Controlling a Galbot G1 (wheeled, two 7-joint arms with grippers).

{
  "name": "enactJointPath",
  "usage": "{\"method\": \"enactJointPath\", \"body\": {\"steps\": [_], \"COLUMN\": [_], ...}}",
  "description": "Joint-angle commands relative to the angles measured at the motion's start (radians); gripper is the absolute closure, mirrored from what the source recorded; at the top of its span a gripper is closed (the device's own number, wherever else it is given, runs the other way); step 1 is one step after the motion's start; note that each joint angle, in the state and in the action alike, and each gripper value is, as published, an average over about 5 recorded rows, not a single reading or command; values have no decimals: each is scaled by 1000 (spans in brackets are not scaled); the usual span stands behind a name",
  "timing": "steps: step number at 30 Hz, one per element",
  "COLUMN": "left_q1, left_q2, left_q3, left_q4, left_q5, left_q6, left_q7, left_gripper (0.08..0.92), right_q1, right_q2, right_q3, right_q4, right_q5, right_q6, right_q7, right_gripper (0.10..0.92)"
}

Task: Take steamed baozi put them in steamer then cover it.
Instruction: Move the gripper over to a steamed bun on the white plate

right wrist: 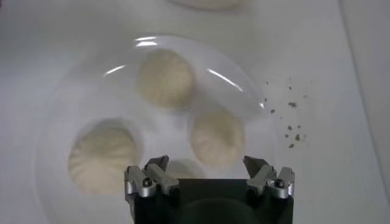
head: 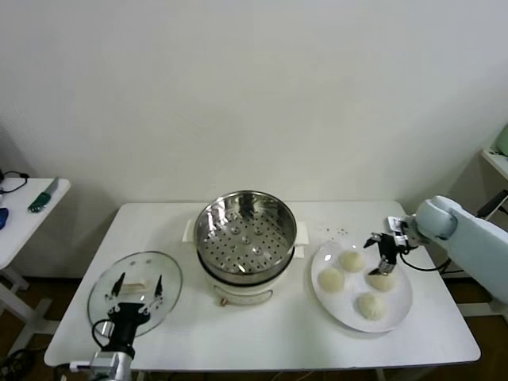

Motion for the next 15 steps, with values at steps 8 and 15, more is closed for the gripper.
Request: {"method": "enactJointPath", "body": {"steps": [8, 15], "left_q1": [-3, -11], "left_q2": [35, 36], "left_q3": [-20, -26], "left_q4": [15, 24], "left_q5": [-35, -40], "left_q6": [7, 11], "left_q7": [-6, -6], "left_gripper": [177, 177], "right_q1": [164, 133], "right_q2": [207, 242], "right_q3": [-219, -214], "right_q4": [-246, -277], "right_q5": [-4, -11], "right_q6": [-1, 11], "right_q7": [-32, -34], "right_gripper": [203, 203]}}
